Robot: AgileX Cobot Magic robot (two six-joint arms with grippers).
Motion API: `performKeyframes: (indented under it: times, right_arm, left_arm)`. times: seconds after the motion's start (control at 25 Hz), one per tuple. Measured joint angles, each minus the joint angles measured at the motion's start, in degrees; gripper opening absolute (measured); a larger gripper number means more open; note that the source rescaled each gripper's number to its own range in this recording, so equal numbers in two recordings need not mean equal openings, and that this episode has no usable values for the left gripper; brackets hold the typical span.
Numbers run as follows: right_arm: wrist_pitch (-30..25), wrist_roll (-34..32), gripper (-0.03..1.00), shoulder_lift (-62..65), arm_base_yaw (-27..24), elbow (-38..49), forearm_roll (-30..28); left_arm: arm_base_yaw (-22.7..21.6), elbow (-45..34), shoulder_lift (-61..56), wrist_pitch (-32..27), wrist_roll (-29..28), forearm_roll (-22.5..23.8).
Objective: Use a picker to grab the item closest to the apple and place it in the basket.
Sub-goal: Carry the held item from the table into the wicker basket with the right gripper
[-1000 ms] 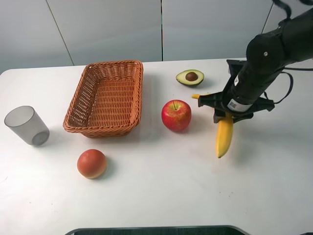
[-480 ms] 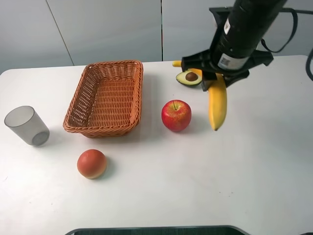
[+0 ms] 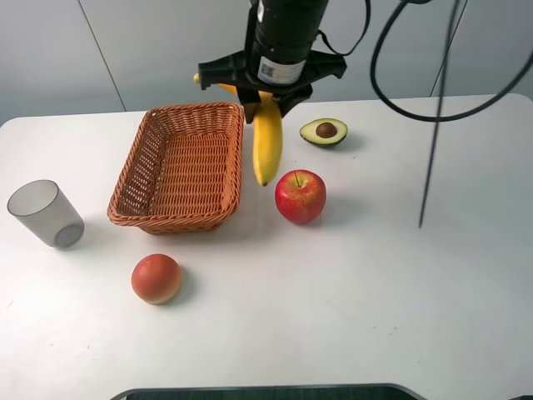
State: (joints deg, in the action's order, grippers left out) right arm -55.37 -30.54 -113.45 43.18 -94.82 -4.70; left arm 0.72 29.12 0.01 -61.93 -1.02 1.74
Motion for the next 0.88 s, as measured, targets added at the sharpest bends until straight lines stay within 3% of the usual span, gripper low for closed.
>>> performKeyframes:
  times: [0.36, 0.88]
  right_arm:
    - [1.90, 0.12, 0.00, -10.29, 2.25, -14.51, 1.31]
    - [16.55, 0.12, 0.00, -15.41, 2.47, -15.18, 0.62]
  left_arm:
    - [0.00, 0.00, 0.00, 0.00, 0.08, 0.00]
    - [0.00, 0.00, 0.00, 0.00, 0.08, 0.00]
